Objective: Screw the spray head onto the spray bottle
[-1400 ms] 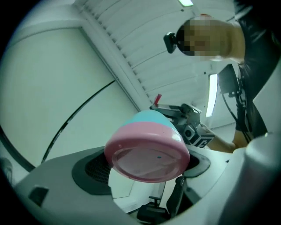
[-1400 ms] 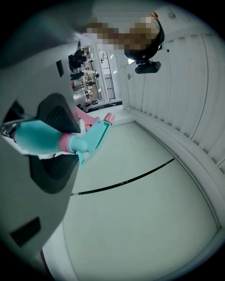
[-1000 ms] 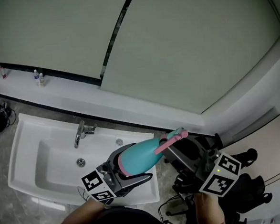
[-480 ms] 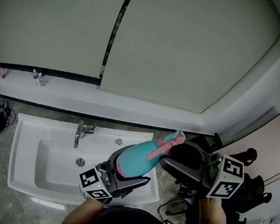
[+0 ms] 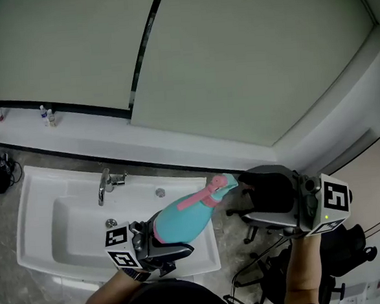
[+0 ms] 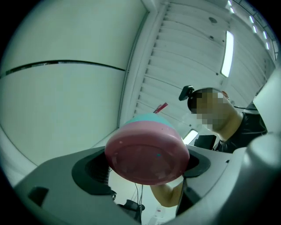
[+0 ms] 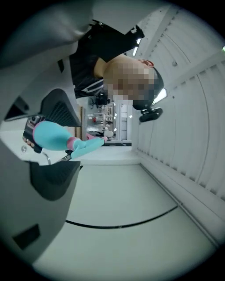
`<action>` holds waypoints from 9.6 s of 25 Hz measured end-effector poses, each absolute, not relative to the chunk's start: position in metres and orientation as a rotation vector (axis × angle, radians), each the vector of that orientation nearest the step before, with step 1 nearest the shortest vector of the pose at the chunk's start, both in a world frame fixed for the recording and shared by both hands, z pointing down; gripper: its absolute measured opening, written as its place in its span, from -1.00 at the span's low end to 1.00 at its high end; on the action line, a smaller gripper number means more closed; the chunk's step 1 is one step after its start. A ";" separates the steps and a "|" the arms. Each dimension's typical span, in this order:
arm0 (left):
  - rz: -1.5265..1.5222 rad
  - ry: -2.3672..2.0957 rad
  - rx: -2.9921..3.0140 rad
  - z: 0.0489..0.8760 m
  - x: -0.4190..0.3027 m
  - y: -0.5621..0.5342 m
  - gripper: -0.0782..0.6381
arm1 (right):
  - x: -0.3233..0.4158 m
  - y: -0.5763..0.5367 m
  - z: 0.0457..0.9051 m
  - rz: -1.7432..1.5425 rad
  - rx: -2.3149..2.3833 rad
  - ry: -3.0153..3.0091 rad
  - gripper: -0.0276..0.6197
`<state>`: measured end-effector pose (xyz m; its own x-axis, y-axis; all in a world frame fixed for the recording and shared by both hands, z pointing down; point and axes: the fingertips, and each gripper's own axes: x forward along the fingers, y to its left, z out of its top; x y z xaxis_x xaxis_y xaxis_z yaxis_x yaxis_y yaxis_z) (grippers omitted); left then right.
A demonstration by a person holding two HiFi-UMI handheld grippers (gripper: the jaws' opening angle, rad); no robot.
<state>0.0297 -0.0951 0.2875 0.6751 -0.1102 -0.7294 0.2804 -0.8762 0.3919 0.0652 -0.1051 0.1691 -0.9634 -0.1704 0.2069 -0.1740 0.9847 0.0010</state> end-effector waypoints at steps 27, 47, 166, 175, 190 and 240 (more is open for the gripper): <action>-0.798 -0.556 2.809 0.320 0.046 -0.110 0.48 | 0.042 -0.131 0.221 0.276 0.303 -2.458 -0.51; -0.914 -0.535 2.748 0.312 0.032 -0.117 0.48 | 0.041 -0.144 0.210 0.504 0.598 -2.476 -0.48; -0.392 0.222 2.504 0.316 0.044 -0.056 0.49 | 0.071 -0.067 0.213 -0.061 -0.114 -3.089 -0.52; -0.267 -0.130 2.818 0.326 0.025 -0.072 0.48 | 0.075 -0.082 0.248 0.424 -0.034 -3.074 -0.52; 0.116 -0.273 2.995 0.364 0.022 -0.056 0.48 | 0.071 -0.067 0.279 0.586 -0.021 -3.057 -0.52; -0.225 -0.403 2.836 0.371 0.060 0.168 0.48 | 0.148 0.143 0.261 0.384 0.651 -3.285 -0.47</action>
<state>0.0605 0.1679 0.3714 0.9493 -0.2929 -0.1144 -0.2514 -0.9255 0.2833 0.1482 0.1428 0.2614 -0.9003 -0.3971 -0.1782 -0.3454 0.9009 -0.2628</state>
